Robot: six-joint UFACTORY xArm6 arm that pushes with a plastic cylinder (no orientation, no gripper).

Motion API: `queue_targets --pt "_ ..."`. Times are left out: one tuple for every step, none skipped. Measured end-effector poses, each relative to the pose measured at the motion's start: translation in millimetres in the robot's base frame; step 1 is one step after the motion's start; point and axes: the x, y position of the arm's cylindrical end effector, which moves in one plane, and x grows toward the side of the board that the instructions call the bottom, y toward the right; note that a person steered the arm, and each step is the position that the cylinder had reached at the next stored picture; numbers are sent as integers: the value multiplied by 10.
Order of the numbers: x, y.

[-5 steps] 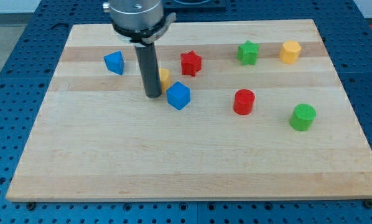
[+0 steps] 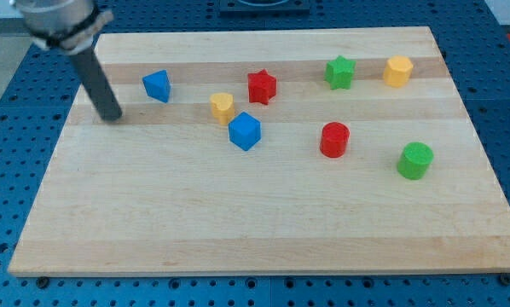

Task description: Move your arm towards the blue triangle

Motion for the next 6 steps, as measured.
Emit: queue_targets --pt "-495 2" --pt "-791 223" --pt "-791 223" --pt "-755 278" --pt "-574 278" --pt "-574 359"
